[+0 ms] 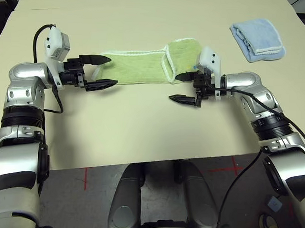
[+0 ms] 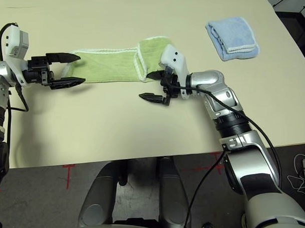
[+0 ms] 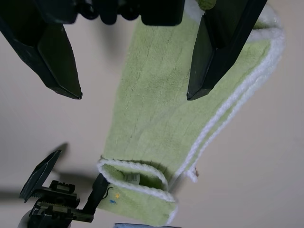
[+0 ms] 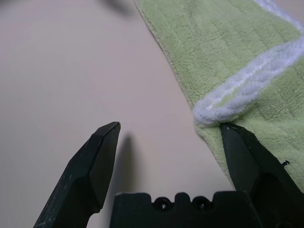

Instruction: Fold the towel and set it aside.

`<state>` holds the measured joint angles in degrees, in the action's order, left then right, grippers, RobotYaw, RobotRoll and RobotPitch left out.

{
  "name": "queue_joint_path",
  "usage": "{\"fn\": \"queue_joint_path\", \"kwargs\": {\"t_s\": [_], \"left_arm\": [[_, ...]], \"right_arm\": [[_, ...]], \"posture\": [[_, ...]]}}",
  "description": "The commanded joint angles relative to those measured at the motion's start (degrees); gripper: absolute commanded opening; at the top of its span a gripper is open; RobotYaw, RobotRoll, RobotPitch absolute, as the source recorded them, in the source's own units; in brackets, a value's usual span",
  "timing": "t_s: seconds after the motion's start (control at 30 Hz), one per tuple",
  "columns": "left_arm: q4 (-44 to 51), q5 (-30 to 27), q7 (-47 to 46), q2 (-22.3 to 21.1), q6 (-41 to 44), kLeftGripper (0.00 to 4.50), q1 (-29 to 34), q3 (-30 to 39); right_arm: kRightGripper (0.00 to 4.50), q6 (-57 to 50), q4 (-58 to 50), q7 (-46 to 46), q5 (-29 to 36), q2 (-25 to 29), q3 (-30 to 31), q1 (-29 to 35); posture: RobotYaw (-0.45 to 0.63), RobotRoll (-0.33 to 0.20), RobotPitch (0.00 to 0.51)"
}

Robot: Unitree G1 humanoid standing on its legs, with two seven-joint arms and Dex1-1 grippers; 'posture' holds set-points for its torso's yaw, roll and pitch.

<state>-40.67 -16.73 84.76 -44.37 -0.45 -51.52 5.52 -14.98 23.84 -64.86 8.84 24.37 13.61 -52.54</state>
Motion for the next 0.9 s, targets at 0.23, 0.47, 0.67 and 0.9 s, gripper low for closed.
{"fn": "queue_joint_path", "kwargs": {"t_s": [0.23,0.47,0.67,0.9], "left_arm": [[2.9,-0.1,0.0,-0.4,1.0,4.50,1.9,-0.2],[2.8,-0.3,-0.7,0.2,1.3,4.50,2.2,0.1],[2.6,-0.6,-2.0,0.9,1.1,4.50,2.6,0.5],[3.7,-0.8,-2.7,1.3,1.5,4.50,3.6,0.5]], "right_arm": [[4.49,5.2,5.7,-1.9,9.0,-1.5,-11.9,-1.3],[4.49,15.4,15.4,-6.7,12.6,5.8,-21.8,-1.7],[4.49,23.1,23.5,-9.0,10.3,10.1,-22.1,-1.5],[2.82,24.8,25.3,-9.0,10.3,7.6,-21.6,-2.2]], "posture": [[0.01,0.000,0.305],[-0.01,0.000,0.305],[-0.02,0.000,0.306],[-0.02,0.000,0.311]]}}
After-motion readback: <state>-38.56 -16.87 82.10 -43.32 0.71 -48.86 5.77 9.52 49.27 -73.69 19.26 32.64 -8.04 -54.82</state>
